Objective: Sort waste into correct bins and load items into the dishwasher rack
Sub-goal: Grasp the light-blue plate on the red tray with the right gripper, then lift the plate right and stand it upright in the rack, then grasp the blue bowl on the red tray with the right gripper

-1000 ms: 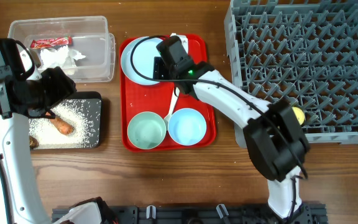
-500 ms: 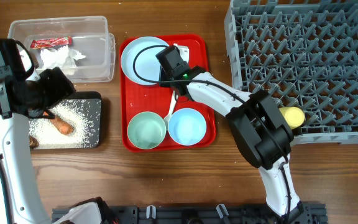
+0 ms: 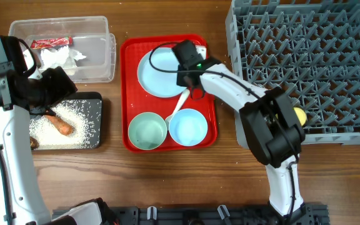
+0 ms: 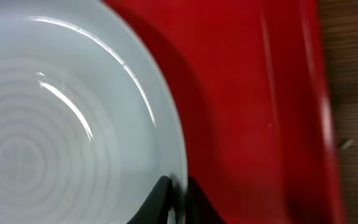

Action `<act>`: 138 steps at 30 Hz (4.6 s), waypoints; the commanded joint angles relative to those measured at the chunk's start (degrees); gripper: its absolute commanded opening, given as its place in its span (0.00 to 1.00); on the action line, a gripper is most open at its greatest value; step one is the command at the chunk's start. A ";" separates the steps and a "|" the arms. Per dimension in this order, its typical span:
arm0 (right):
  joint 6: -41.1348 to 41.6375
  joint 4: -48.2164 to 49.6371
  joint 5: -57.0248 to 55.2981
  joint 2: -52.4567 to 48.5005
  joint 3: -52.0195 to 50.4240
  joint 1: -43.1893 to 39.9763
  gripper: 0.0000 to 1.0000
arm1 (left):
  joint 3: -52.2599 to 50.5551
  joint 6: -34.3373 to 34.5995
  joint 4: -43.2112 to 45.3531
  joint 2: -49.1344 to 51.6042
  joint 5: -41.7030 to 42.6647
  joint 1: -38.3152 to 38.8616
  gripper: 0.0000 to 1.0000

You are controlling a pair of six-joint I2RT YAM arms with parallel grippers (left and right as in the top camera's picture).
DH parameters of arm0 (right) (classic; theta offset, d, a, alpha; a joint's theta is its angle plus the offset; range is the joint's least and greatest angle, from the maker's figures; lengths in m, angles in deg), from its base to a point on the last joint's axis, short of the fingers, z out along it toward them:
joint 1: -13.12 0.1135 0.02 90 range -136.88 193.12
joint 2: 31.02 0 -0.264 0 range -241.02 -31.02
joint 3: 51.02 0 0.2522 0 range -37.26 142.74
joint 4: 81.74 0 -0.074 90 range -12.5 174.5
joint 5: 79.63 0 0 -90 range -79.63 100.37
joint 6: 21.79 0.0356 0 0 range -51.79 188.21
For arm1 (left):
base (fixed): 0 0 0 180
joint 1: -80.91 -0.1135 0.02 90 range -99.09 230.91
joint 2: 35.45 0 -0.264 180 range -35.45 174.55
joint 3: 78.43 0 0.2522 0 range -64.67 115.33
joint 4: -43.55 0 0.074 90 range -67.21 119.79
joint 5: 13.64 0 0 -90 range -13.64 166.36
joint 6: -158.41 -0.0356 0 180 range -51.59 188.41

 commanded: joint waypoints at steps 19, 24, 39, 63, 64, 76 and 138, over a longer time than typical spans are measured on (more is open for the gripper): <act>-27.41 -1.44 -22.64 34.99 -0.66 -5.31 0.04 | 0.42 -0.28 1.09 0.48 -0.33 -0.07 0.80; -31.06 -2.60 -28.44 39.41 -0.66 -7.69 0.04 | 0.42 -0.24 1.70 0.48 0.55 -0.07 0.80; -51.49 5.20 -34.88 34.38 -0.79 -34.16 0.04 | 0.42 0.15 2.82 0.48 2.14 -0.07 0.81; -64.19 10.73 -24.83 19.30 -0.83 -40.98 0.04 | 0.42 0.11 4.63 0.52 2.86 -0.07 0.83; -63.32 9.86 -24.37 19.30 -0.85 -40.98 0.04 | 0.42 0.11 4.63 0.52 2.86 -0.07 0.83; -38.95 4.24 -21.77 26.05 -0.81 -40.59 1.00 | 0.42 0.11 5.40 0.52 2.89 -0.07 1.00; -20.72 -7.96 -40.54 39.12 -7.74 -6.19 0.04 | 0.42 -2.93 5.27 7.34 3.30 9.16 1.00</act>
